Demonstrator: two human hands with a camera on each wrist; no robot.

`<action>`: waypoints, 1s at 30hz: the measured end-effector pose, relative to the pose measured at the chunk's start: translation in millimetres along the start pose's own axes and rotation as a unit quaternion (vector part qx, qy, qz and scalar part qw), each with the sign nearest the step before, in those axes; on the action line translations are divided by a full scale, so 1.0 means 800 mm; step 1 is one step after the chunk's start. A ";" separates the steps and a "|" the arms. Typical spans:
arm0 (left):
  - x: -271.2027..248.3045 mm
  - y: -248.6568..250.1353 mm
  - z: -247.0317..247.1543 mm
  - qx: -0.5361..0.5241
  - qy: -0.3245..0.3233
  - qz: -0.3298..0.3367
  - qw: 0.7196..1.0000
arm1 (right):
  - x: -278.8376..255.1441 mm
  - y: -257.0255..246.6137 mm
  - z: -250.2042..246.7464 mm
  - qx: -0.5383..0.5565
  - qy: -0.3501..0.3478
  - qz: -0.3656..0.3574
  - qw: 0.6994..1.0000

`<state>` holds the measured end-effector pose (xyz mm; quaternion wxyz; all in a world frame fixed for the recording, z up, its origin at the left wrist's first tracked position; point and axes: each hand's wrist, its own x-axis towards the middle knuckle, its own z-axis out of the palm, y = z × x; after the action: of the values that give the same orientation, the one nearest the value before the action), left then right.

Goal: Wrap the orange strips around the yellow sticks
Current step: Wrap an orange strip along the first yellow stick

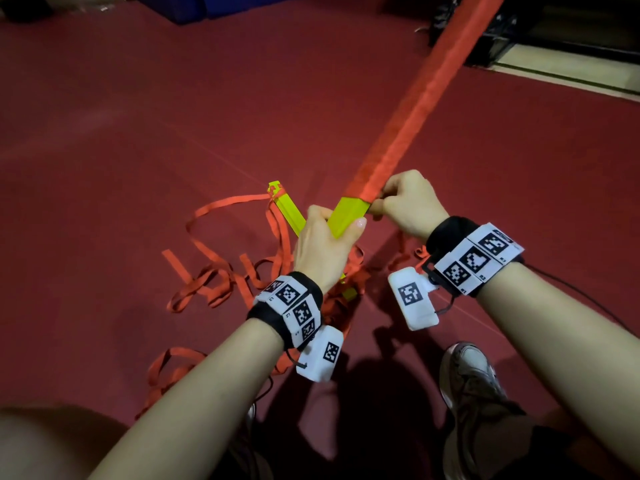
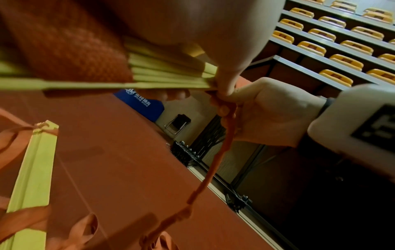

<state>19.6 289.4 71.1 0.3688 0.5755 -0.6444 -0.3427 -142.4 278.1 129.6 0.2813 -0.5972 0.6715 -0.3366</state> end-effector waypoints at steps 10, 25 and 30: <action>0.005 0.007 -0.010 0.028 0.076 -0.024 0.996 | 0.003 0.009 0.013 0.142 0.049 0.086 0.985; 0.001 0.007 -0.016 0.065 0.134 -0.061 0.987 | -0.010 -0.007 0.026 0.120 -0.056 0.039 0.990; -0.003 0.007 -0.017 0.069 0.152 -0.051 0.985 | -0.014 -0.011 0.032 0.058 -0.041 0.024 0.997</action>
<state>29.0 292.1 82.4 0.4041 0.6772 -0.5726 -0.2241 -115.7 285.5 121.0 0.3510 -0.5765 0.6531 -0.3434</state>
